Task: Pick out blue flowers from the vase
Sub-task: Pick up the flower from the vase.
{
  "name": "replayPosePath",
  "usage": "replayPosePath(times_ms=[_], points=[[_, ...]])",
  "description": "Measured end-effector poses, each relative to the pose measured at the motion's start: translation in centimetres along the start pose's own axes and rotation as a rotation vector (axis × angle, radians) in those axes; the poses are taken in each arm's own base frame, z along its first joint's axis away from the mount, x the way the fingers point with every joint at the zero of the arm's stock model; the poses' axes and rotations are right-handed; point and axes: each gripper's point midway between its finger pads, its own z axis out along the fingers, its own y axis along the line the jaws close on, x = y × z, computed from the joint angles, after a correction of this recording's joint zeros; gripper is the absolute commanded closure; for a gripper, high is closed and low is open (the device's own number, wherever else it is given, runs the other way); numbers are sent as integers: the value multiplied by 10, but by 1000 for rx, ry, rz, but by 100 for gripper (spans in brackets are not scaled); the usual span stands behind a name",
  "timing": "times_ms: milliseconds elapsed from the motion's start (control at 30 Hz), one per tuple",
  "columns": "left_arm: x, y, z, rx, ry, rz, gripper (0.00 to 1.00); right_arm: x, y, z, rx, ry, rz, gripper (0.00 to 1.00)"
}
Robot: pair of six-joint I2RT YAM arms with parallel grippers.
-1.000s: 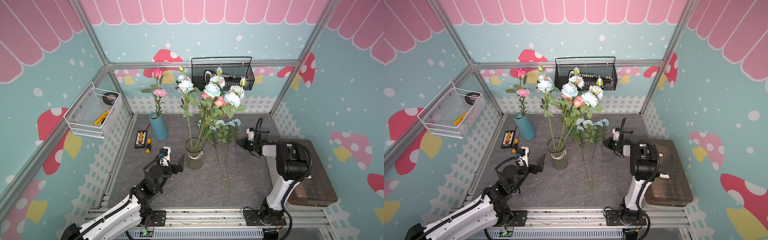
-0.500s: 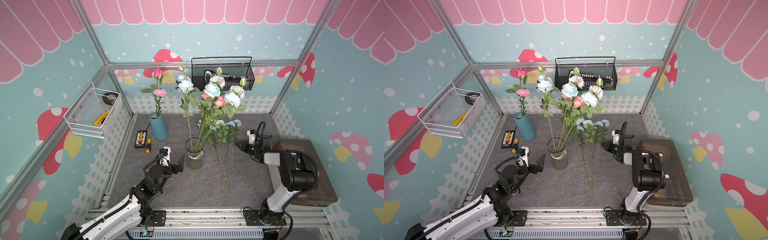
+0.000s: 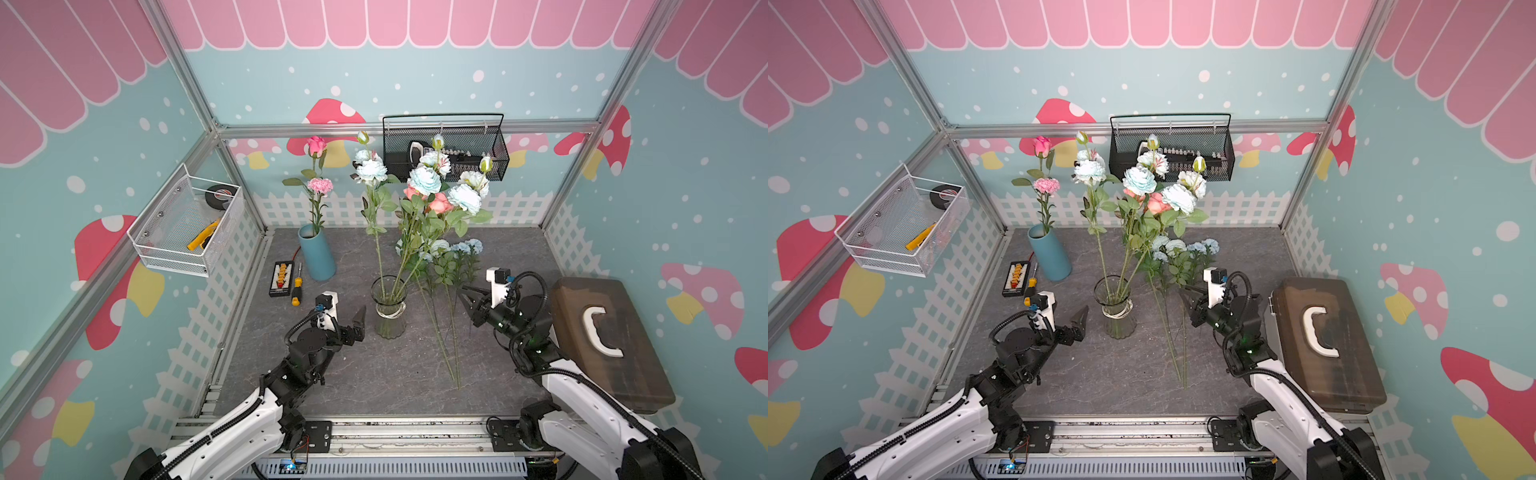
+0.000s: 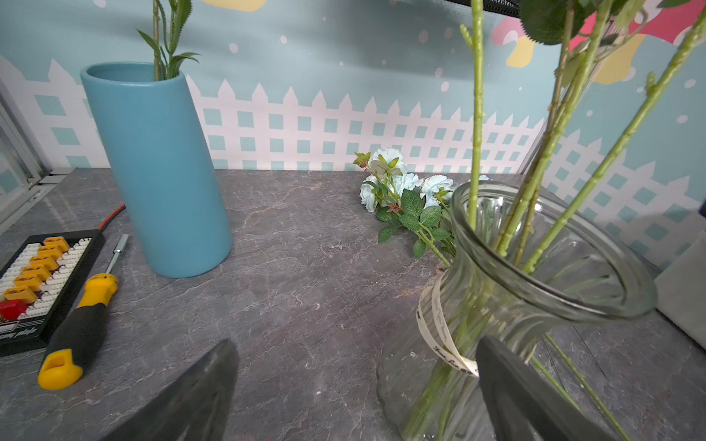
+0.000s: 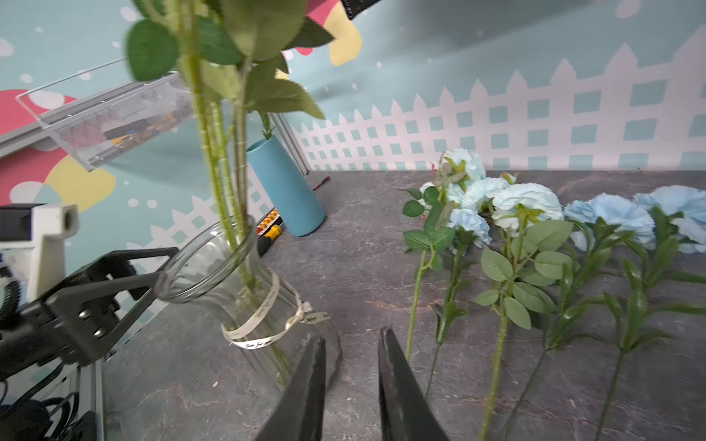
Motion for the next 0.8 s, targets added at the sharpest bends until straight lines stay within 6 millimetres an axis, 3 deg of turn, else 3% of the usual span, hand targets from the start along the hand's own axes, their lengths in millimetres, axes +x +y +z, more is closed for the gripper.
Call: replayPosePath(times_ms=[300,400,633,800], points=[[0,3,1,2,2,-24,3,-11,48,11,-90,-21,-33,70],[-1,5,2,-1,2,-34,3,-17,77,25,-138,9,-66,69],[-1,11,3,-10,3,-57,3,-36,167,53,-226,52,-218,65],[5,21,4,-25,14,-84,3,-41,197,90,-180,116,-294,64]])
